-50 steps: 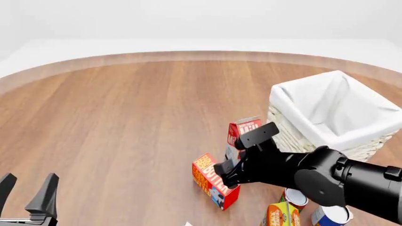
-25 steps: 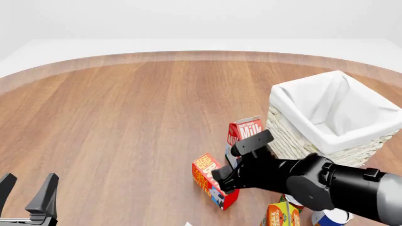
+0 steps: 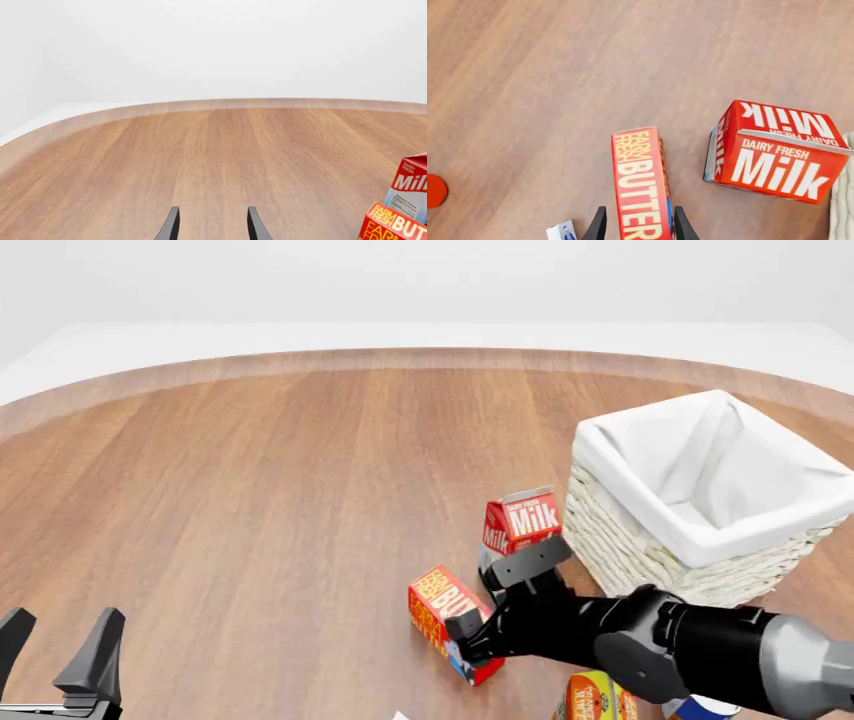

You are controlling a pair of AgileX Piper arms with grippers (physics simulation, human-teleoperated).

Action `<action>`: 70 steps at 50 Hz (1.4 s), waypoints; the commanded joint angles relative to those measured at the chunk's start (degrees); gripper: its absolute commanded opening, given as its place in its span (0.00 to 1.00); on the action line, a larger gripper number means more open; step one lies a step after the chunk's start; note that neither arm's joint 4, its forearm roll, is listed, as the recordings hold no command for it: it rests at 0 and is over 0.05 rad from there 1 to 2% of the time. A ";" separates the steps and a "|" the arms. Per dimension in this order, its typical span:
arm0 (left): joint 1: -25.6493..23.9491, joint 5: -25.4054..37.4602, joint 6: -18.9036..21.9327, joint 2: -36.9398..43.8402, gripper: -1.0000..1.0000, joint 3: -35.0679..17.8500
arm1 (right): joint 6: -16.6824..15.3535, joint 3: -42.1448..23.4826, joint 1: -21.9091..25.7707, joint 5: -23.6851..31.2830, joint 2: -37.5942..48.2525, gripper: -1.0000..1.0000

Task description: Pick up the cream cheese box and the butter, and put them in the basket.

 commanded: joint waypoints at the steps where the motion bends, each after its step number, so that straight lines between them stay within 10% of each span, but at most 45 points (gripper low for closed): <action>1: 0.00 0.00 0.00 0.00 1.00 0.00 | 0.47 0.68 0.05 -1.48 1.18 1.00; 68: 0.00 0.00 0.00 0.00 1.00 0.00 | 2.81 1.80 0.78 -6.90 7.68 1.00; 69: 0.00 0.00 0.00 0.00 1.00 0.00 | 2.49 1.66 0.50 -6.83 7.71 0.00; 70: 0.00 0.00 0.00 0.00 1.00 0.00 | 2.54 1.64 0.54 -6.79 7.67 0.00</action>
